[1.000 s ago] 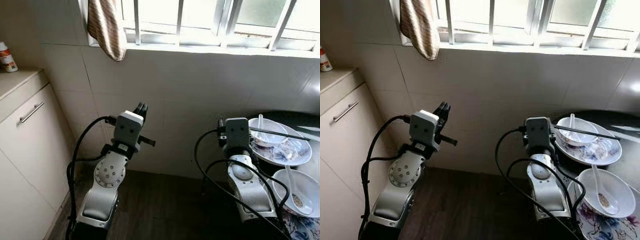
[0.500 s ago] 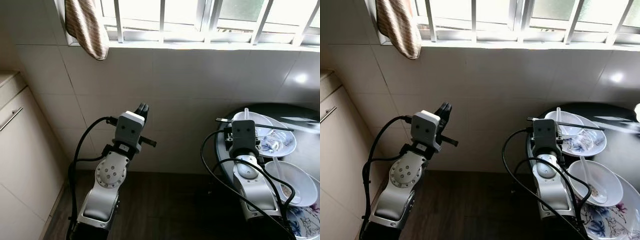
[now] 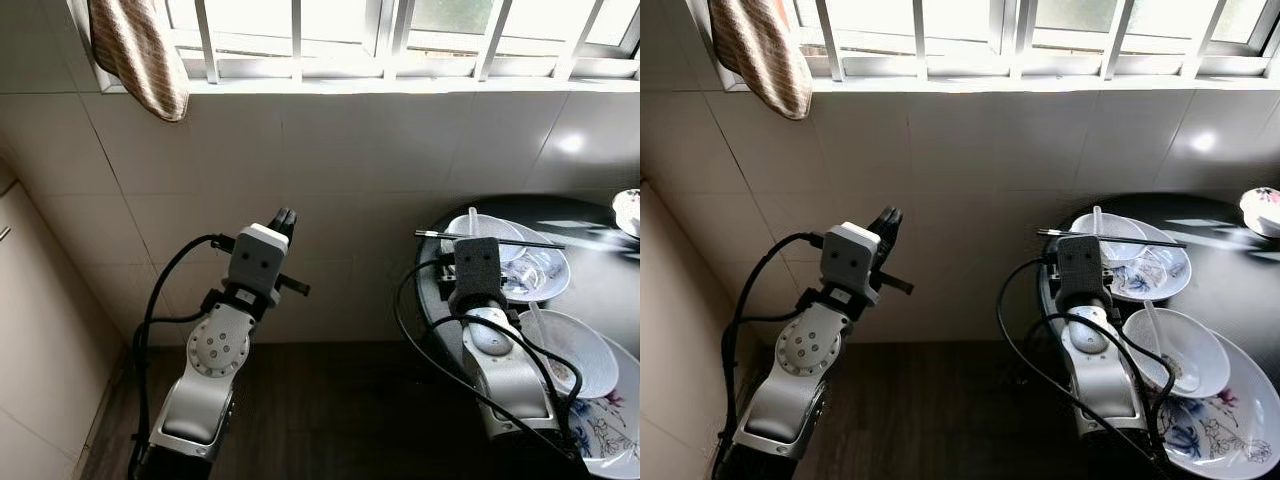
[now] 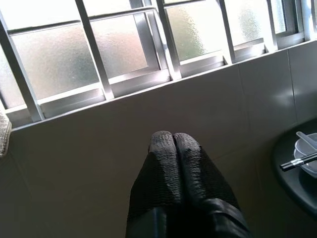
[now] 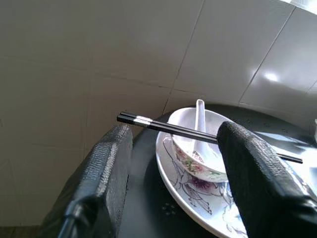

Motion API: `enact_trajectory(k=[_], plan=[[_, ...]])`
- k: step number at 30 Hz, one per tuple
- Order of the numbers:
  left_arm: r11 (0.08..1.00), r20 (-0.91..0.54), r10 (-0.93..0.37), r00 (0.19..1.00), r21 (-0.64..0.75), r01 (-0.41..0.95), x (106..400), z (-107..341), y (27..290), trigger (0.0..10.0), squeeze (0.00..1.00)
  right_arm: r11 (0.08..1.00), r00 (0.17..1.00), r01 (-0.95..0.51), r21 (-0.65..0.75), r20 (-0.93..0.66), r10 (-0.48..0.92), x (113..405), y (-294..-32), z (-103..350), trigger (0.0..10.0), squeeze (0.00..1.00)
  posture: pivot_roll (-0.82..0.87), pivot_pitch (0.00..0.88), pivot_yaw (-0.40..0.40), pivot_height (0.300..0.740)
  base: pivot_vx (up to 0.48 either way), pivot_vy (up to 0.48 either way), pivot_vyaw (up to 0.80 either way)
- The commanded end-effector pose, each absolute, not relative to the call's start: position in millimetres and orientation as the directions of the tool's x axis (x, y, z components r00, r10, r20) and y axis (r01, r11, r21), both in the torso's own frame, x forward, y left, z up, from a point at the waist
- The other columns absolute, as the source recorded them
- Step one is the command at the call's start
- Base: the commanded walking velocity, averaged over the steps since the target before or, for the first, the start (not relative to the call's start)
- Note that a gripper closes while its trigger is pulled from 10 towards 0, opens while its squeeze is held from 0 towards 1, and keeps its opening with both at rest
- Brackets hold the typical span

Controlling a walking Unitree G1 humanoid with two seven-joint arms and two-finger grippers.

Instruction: Kitchen organization

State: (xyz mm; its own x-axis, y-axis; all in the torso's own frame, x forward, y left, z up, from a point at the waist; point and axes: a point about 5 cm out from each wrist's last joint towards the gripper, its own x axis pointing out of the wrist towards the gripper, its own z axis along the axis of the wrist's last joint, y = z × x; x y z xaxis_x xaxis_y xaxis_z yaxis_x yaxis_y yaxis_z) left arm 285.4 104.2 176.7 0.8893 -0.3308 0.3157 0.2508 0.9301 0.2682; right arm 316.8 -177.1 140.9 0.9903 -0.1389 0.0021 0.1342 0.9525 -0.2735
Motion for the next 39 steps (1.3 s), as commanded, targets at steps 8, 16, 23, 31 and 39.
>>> enact_trajectory(k=[8,16,23,31,39], plan=[[0.932,0.327,-0.328,0.886,0.264,0.247,286.2,179.8,104.8,10.0,0.00,0.949,0.991,0.130,-0.289,0.065,-0.115,318.5,-178.8,154.7,10.0,0.00,0.08,0.000,-0.017,0.740,0.000,0.000,-0.06],[0.926,0.319,-0.342,0.884,0.275,0.259,285.1,177.2,101.9,10.0,0.00,0.949,0.994,0.100,-0.298,0.067,-0.084,315.6,-178.5,155.0,10.0,0.00,0.07,0.000,-0.017,0.740,0.000,0.000,0.00],[0.920,0.308,-0.352,0.884,0.290,0.265,285.7,174.8,99.5,10.0,0.00,0.950,0.996,0.081,-0.301,0.054,-0.067,313.4,-175.6,149.0,10.0,0.00,0.08,0.000,-0.026,0.740,0.000,-0.287,0.00],[0.915,0.326,-0.374,0.868,0.284,0.287,289.5,179.2,99.1,10.0,0.00,0.959,0.998,0.048,-0.280,0.062,-0.032,319.1,-167.5,153.2,10.0,0.00,0.08,0.000,-0.018,0.740,0.000,0.000,0.00],[0.918,0.304,-0.359,0.882,0.287,0.275,286.2,173.7,99.2,10.0,0.00,0.961,0.997,0.053,-0.272,0.066,-0.036,313.9,-169.0,150.7,10.0,0.00,0.08,0.000,-0.012,0.740,0.000,0.000,-0.70]])
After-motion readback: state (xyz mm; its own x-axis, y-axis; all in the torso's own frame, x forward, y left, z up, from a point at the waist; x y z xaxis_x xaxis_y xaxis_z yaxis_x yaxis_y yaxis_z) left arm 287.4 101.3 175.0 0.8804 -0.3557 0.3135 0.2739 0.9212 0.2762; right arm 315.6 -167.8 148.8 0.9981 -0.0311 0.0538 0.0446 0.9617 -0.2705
